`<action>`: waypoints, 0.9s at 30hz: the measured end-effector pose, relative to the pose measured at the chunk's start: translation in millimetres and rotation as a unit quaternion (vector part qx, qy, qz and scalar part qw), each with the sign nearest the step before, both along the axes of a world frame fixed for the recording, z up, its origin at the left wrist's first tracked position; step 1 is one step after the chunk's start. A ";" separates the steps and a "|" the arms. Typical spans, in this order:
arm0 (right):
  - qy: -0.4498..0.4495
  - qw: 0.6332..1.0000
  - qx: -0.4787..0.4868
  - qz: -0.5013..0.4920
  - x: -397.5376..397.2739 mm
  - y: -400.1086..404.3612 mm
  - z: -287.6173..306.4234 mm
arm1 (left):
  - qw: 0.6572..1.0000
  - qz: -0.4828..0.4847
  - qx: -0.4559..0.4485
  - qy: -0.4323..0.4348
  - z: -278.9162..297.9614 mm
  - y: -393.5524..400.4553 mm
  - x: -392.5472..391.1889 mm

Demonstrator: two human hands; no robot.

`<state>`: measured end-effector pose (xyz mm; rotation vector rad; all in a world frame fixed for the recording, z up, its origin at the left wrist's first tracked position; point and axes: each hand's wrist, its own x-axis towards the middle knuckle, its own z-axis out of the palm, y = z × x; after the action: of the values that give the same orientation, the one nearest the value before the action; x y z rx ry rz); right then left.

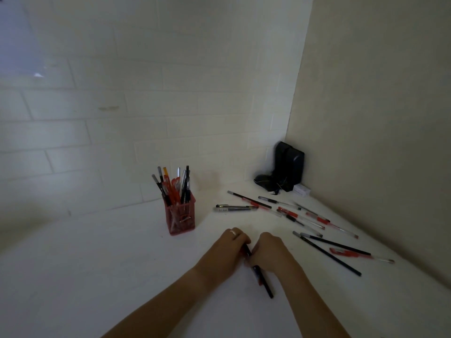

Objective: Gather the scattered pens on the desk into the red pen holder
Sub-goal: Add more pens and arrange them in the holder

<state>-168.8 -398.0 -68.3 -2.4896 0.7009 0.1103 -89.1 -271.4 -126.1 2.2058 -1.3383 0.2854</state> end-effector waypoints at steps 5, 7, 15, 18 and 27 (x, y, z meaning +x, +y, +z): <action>0.015 1.000 0.004 -0.005 7.6 16.4 4.8 | 0.999 0.024 -0.016 0.040 -4.3 14.3 3.3; 0.024 1.000 -0.002 -0.003 10.2 21.7 6.0 | 0.994 0.052 -0.046 0.089 -1.3 20.3 -0.6; 0.040 0.999 0.000 -0.015 17.5 42.0 10.1 | 0.968 0.140 -0.094 0.185 1.1 27.8 -2.5; 0.042 0.999 0.017 -0.017 18.0 45.4 9.2 | 0.967 0.146 -0.091 0.190 1.8 32.1 -4.6; -0.040 0.994 0.100 0.001 22.3 53.3 16.3 | 0.909 0.178 -0.108 0.360 24.5 47.4 3.8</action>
<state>-146.5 -344.8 -52.0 -2.2907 0.6222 0.0776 -85.2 -224.0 -101.7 2.0405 -0.4784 -0.2342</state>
